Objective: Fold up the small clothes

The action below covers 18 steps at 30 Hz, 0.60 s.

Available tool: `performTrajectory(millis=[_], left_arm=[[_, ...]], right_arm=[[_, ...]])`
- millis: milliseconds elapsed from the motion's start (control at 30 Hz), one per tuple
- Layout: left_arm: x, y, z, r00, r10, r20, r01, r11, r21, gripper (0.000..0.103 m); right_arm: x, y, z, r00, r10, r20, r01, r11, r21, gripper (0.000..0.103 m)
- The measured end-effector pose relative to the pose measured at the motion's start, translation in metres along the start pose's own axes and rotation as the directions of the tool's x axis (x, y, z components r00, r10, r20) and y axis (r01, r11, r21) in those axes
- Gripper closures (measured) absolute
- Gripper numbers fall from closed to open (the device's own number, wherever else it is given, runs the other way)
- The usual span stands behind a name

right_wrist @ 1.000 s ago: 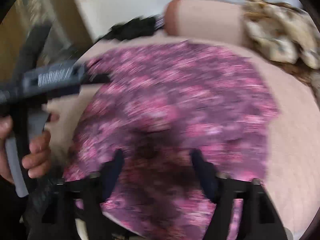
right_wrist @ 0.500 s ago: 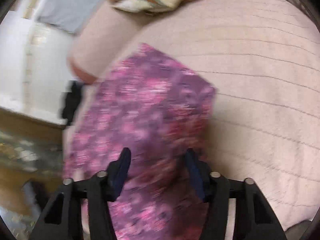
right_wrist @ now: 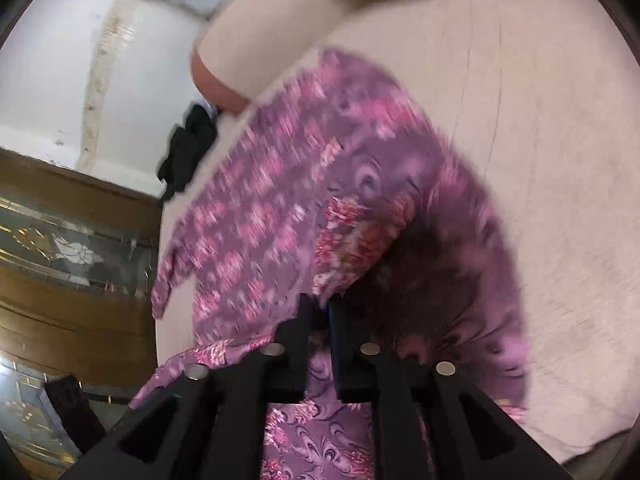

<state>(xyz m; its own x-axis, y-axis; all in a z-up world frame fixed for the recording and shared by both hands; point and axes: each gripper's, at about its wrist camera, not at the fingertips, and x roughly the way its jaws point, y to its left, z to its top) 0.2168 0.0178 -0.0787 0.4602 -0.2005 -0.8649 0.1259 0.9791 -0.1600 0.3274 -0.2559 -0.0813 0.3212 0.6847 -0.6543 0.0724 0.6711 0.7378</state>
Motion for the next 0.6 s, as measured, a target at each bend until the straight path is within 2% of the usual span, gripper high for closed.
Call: performTrajectory(millis=[33,67,100,133,167,200,233,333,433,500,533,567,600], left_arm=[[-0.002,0.003,-0.004,0.999,0.028,-0.020,-0.028,1.000,0.015,0.074],[-0.010,0.005,-0.007,1.000,0.016,-0.013,-0.015,1.000,0.020,0.068],[-0.019,0.009,-0.008,1.000,-0.006,0.016,0.006,1.000,0.022,0.058],[-0.027,0.012,-0.008,0.999,-0.018,0.039,0.017,1.000,0.020,0.051],[-0.041,0.017,-0.002,0.996,-0.036,0.081,0.036,0.999,0.006,0.035],[-0.053,0.021,0.007,0.991,-0.055,0.120,0.057,0.998,-0.013,0.026],[-0.061,0.023,0.017,0.987,-0.068,0.144,0.073,0.997,-0.029,0.025],[-0.065,0.013,0.061,0.982,-0.087,0.167,0.094,0.995,-0.034,0.016],[-0.035,-0.017,0.125,0.984,-0.128,0.127,0.124,0.992,0.038,0.014],[-0.004,-0.039,0.160,0.980,-0.178,0.084,0.173,0.983,0.069,0.014],[0.009,-0.045,0.171,0.980,-0.189,0.066,0.185,0.980,0.069,0.014],[0.033,-0.054,0.189,0.980,-0.195,0.032,0.193,0.980,0.049,0.014],[0.057,-0.063,0.205,0.982,-0.188,0.007,0.187,0.981,0.041,0.014]], right_arm=[[0.007,-0.002,-0.002,0.999,-0.032,-0.014,0.032,0.999,0.009,0.057],[0.008,-0.004,-0.005,0.996,-0.088,-0.018,0.089,0.996,0.021,0.049],[0.001,-0.004,-0.009,0.995,-0.104,-0.008,0.104,0.994,0.026,0.049],[-0.008,-0.004,-0.008,0.996,-0.083,0.016,0.083,0.996,0.020,0.041],[-0.018,-0.005,-0.008,0.997,-0.062,0.040,0.061,0.998,0.013,0.031],[-0.029,-0.004,-0.006,0.996,-0.052,0.072,0.052,0.999,0.008,0.027],[-0.040,-0.005,-0.004,0.992,-0.054,0.110,0.054,0.999,0.002,0.023],[-0.055,-0.014,0.011,0.986,-0.045,0.158,0.043,0.999,0.015,0.023],[-0.049,-0.036,0.036,0.988,-0.036,0.152,0.018,0.993,0.119,0.025],[-0.038,-0.046,0.049,0.987,-0.059,0.152,0.034,0.986,0.162,0.033],[-0.030,-0.052,0.055,0.989,-0.048,0.137,0.020,0.980,0.197,0.042],[-0.022,-0.060,0.060,0.992,-0.005,0.127,-0.026,0.969,0.246,0.051],[-0.014,-0.066,0.063,0.990,0.055,0.133,-0.093,0.952,0.290,0.053]])
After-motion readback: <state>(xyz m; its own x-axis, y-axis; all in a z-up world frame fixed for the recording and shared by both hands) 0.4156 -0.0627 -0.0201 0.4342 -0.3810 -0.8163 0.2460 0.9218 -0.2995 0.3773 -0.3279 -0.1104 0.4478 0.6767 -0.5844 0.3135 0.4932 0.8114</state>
